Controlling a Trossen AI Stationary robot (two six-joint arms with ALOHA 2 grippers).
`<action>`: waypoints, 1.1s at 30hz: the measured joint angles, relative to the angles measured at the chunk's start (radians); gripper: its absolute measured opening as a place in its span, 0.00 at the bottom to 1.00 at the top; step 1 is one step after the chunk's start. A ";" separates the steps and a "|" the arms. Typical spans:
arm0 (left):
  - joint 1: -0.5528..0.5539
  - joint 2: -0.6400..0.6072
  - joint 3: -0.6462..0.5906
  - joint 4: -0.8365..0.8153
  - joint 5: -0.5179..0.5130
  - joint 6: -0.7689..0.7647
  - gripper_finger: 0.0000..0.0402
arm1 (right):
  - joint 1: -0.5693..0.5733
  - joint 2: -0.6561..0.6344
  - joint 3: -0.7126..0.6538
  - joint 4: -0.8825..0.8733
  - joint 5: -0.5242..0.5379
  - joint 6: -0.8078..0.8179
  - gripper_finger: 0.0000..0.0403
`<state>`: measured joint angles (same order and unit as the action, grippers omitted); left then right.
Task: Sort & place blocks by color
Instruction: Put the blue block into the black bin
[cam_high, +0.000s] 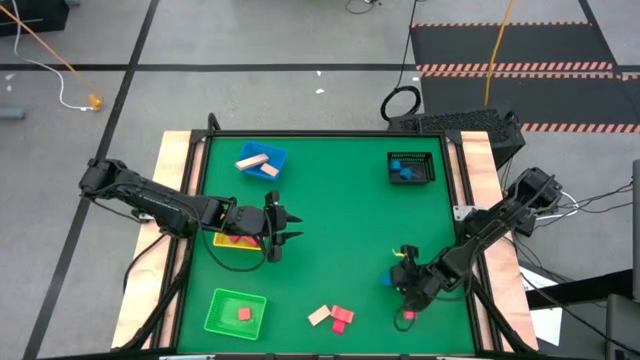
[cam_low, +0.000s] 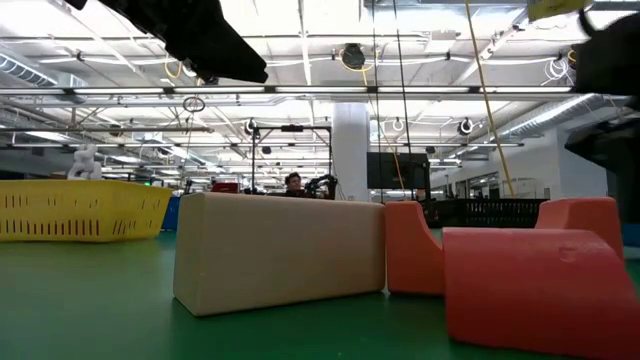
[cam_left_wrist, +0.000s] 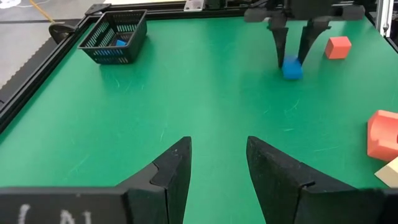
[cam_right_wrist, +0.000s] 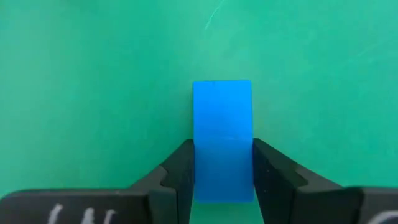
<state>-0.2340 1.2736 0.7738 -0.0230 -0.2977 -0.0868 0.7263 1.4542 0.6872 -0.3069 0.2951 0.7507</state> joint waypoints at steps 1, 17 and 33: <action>0.000 0.000 0.000 0.006 0.000 0.000 0.39 | -0.018 -0.005 0.000 0.010 0.000 0.017 0.28; 0.000 0.000 0.000 0.103 -0.001 0.003 0.39 | -0.527 -0.361 0.002 -0.287 0.152 -0.123 0.29; 0.000 0.000 0.000 0.104 -0.001 -0.037 0.39 | -1.079 -0.517 -0.061 -0.265 0.230 -0.356 0.29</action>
<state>-0.2340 1.2736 0.7738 0.0807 -0.2985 -0.1236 -0.3523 0.9372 0.6258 -0.5717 0.5248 0.3945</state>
